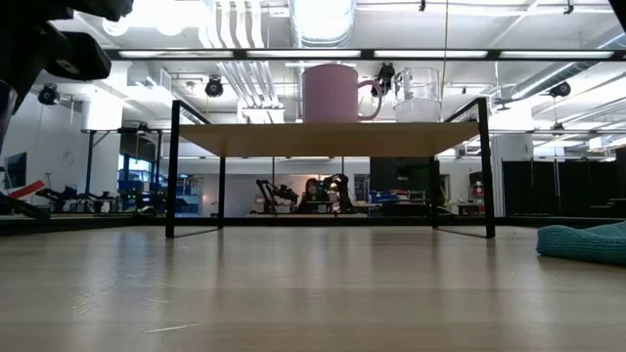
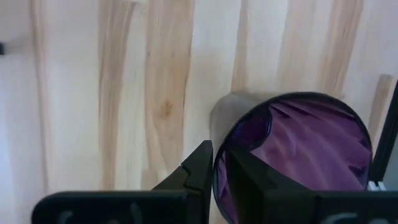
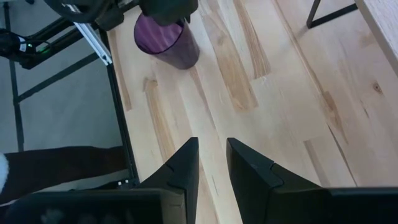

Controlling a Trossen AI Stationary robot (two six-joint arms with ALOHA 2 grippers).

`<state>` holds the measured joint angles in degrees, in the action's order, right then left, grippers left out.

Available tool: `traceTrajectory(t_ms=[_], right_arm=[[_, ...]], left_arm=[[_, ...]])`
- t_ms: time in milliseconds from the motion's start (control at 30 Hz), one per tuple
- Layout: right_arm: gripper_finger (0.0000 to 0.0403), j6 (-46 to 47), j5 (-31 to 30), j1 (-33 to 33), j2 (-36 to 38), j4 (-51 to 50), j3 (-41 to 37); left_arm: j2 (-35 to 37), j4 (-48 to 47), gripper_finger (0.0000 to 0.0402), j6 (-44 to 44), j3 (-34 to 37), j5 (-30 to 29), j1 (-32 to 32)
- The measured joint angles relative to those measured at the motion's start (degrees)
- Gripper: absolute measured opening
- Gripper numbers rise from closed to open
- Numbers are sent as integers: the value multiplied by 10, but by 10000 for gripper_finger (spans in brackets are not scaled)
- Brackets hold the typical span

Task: Stack small to large cups/mugs on shelf
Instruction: Put the purple glass on the shelf

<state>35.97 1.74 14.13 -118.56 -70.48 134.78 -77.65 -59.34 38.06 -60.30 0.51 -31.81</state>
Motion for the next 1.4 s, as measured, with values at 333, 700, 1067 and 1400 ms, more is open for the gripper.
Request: traceTrajectory(t_ms=[333,700,1067,1400], right_arm=[[77,0,0,0,0,0,0],[77,-2,0,0,0,0,0],[77,-5,0,-1,3,-1,0],[77,0,-54,3,40,-46,0]], left_arm=[[0,31,29,2,27,-1,2],[0,19,2,1,19,-9,4],[0,-158,1,-57,-140,-58,36],[1,-211,0,-99,-346,-160,123]])
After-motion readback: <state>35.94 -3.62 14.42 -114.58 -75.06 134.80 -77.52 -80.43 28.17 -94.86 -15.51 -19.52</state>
